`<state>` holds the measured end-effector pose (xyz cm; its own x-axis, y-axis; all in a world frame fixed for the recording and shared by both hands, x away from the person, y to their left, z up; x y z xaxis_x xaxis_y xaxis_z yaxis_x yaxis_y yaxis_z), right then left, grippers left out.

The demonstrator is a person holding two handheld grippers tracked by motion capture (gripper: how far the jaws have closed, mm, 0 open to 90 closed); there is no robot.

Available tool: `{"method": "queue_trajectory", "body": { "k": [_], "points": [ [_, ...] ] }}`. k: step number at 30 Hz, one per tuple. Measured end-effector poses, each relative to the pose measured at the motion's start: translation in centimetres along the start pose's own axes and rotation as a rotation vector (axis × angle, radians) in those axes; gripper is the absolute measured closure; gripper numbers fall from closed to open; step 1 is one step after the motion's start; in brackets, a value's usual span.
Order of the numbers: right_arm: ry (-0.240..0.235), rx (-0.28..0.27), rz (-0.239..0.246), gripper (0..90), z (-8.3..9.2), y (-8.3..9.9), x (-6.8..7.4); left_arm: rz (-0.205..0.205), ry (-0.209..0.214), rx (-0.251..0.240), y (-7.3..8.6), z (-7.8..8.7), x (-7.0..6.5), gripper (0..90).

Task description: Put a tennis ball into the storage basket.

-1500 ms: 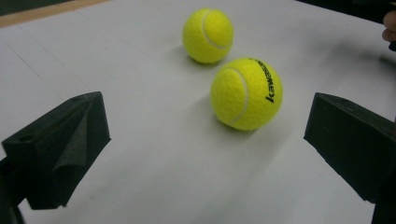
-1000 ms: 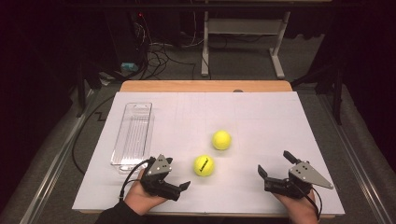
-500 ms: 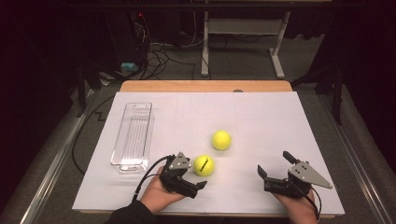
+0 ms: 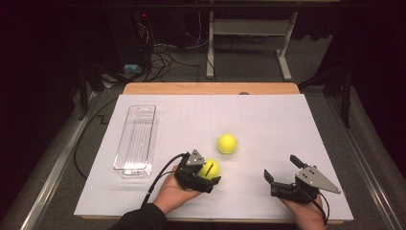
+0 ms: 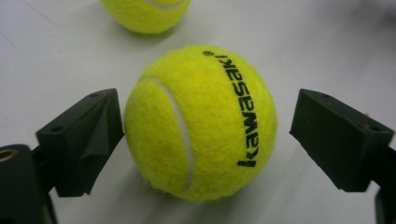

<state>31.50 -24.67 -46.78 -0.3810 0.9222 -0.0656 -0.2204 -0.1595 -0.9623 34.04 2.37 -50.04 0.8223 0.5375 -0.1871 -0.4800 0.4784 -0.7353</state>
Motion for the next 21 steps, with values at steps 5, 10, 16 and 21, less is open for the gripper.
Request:
{"method": "queue_trajectory", "body": {
  "k": [5, 10, 16, 21],
  "points": [
    [0.001, 0.000, 0.000, 0.0, 0.00, 0.01, -0.06, -0.006, -0.013, 0.014, 0.18, -0.03, -0.01, 21.6],
    [0.000, -0.001, 0.001, 0.0, 0.03, -0.01, -0.04, -0.004, -0.019, 0.008, 0.23, 0.06, 0.08, 26.3],
    [-0.002, 0.000, 0.001, 0.0, 0.02, 0.01, -0.03, -0.004, -0.015, 0.011, 0.24, 0.19, 0.14, 26.7],
    [-0.002, -0.001, 0.002, 0.0, 0.02, -0.01, -0.03, -0.006, -0.019, 0.017, 0.28, 0.39, 0.18, 26.9]
  ]
}}
Point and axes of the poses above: each handheld gripper's, and its own axes: z roughly backward along the jaws, y roughly out of its underside, x roughly to its left, the point moved 6 cm from there along -z, roughly forward along the jaws, and after that the axes turned 5 degrees about y, right-handed, at the moved point
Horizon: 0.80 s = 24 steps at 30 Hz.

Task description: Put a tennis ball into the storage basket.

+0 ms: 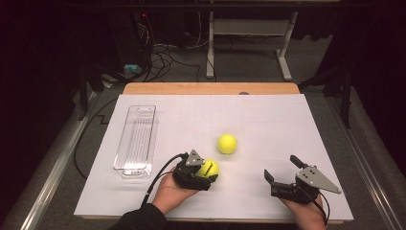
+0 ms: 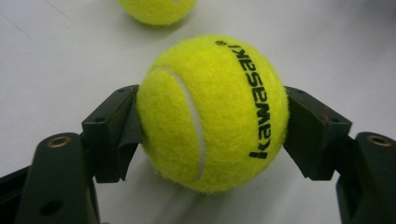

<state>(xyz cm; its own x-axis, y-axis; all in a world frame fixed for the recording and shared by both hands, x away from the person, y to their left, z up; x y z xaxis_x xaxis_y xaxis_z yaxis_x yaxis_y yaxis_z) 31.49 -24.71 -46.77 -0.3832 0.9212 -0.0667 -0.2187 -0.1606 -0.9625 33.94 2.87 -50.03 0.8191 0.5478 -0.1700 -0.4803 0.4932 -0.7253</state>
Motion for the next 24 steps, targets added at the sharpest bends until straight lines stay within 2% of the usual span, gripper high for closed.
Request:
{"method": "queue_trajectory", "body": {
  "k": [8, 14, 17, 24],
  "points": [
    [-0.001, -0.001, 0.000, 0.0, 0.0, 0.0, 0.0, 0.014, -0.008, 0.008, 0.2, 0.8, 0.6, 27.0],
    [0.003, -0.002, -0.007, 0.0, 0.1, 0.0, -0.2, 0.040, -0.022, -0.007, 0.5, 2.2, 1.3, 27.0],
    [0.001, 0.001, -0.005, 0.0, 0.0, 0.0, -0.1, 0.059, 0.009, -0.025, 0.6, 2.9, 1.5, 27.0],
    [-0.022, 0.011, 0.000, 0.0, -0.2, 0.2, 0.6, 0.071, 0.038, 0.005, 0.3, 4.1, 1.1, 27.0]
  ]
}}
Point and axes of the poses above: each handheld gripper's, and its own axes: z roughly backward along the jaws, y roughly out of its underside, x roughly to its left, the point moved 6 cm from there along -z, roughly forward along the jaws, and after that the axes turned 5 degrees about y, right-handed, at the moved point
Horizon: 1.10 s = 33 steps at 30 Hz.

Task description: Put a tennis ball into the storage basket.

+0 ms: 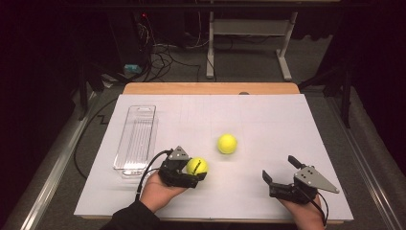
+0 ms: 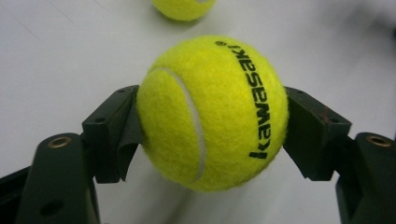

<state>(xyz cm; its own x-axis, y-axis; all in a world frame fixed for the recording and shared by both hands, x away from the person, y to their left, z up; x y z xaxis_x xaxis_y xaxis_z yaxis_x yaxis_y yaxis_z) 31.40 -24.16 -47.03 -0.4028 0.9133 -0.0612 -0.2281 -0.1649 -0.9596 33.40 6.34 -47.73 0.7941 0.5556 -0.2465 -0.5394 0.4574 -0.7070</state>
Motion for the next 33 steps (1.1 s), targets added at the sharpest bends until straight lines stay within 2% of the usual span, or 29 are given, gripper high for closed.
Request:
{"method": "queue_trajectory", "body": {
  "k": [2, 5, 6, 10, 14, 15, 16, 18, 19, 22, 27, 33],
  "points": [
    [-0.010, 0.003, 0.006, 0.0, 0.0, 0.1, 0.2, -0.030, -0.023, 0.048, -0.2, 0.7, -0.2, 26.9],
    [-0.018, 0.006, 0.009, 0.0, -0.1, 0.2, 0.4, -0.038, -0.027, 0.088, -0.7, 1.3, -0.3, 27.0],
    [-0.019, 0.007, 0.010, 0.0, -0.1, 0.2, 0.5, -0.050, -0.040, 0.114, -1.1, 1.6, -0.3, 26.9],
    [-0.018, 0.007, 0.006, 0.0, -0.1, 0.3, 0.4, -0.048, -0.040, 0.148, -1.6, 1.8, -0.2, 27.0],
    [-0.018, 0.007, 0.002, 0.0, 0.0, 0.4, 0.4, -0.060, -0.044, 0.230, -2.0, 1.8, -0.1, 27.0],
    [-0.018, 0.007, 0.002, 0.0, 0.0, 0.4, 0.4, -0.060, -0.044, 0.230, -2.0, 1.8, -0.1, 27.0],
    [-0.016, 0.005, 0.002, 0.0, 0.0, 0.3, 0.3, -0.061, -0.049, 0.260, -2.1, 1.9, 0.1, 27.0],
    [-0.016, 0.005, 0.000, 0.0, 0.0, 0.3, 0.3, -0.059, -0.050, 0.275, -2.1, 1.9, 0.3, 27.0],
    [-0.016, 0.005, -0.001, 0.0, 0.0, 0.3, 0.3, -0.061, -0.058, 0.309, -2.1, 1.9, 0.5, 27.0],
    [-0.019, 0.003, -0.003, 0.0, 0.0, 0.3, 0.4, -0.061, -0.062, 0.361, -2.1, 2.0, 0.8, 27.0],
    [-0.020, 0.003, -0.006, 0.0, 0.0, 0.3, 0.4, -0.065, -0.069, 0.407, -2.3, 2.2, 1.0, 27.0],
    [-0.021, 0.003, -0.007, 0.0, 0.0, 0.3, 0.4, -0.073, -0.057, 0.471, -2.8, 2.4, 0.9, 27.0]
  ]
}}
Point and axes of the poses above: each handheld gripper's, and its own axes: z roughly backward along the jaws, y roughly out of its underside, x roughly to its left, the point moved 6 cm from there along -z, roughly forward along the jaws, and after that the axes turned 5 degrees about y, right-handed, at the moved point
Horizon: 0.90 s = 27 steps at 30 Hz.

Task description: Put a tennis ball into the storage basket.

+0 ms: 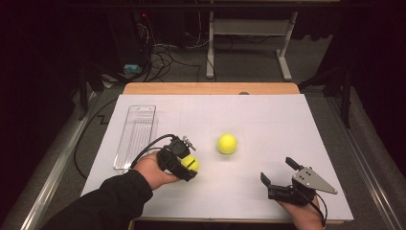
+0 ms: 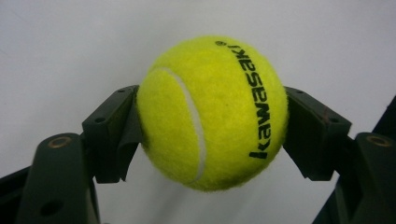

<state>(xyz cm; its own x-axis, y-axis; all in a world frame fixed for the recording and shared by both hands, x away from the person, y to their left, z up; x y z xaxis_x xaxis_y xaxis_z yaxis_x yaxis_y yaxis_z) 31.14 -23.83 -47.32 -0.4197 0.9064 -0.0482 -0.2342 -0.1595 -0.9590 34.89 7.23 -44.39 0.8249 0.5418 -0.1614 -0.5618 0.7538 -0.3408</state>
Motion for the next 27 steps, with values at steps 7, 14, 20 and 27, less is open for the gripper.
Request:
{"method": "queue_trajectory", "body": {
  "k": [7, 14, 20, 27],
  "points": [
    [-0.002, -0.001, 0.001, 0.0, 0.0, 0.0, 0.0, -0.012, -0.017, 0.101, 0.1, -0.1, 0.4, 27.0],
    [0.002, -0.001, -0.003, 0.0, 0.1, 0.0, -0.1, 0.018, -0.001, 0.143, 0.0, -0.3, 1.0, 27.0],
    [0.001, 0.000, -0.005, 0.0, 0.1, 0.0, 0.0, 0.039, 0.015, 0.185, 0.1, -0.1, 1.5, 27.0],
    [-0.001, -0.001, -0.004, 0.0, 0.1, 0.0, 0.0, 0.066, 0.054, 0.188, -0.3, 1.3, 2.4, 27.0]
  ]
}}
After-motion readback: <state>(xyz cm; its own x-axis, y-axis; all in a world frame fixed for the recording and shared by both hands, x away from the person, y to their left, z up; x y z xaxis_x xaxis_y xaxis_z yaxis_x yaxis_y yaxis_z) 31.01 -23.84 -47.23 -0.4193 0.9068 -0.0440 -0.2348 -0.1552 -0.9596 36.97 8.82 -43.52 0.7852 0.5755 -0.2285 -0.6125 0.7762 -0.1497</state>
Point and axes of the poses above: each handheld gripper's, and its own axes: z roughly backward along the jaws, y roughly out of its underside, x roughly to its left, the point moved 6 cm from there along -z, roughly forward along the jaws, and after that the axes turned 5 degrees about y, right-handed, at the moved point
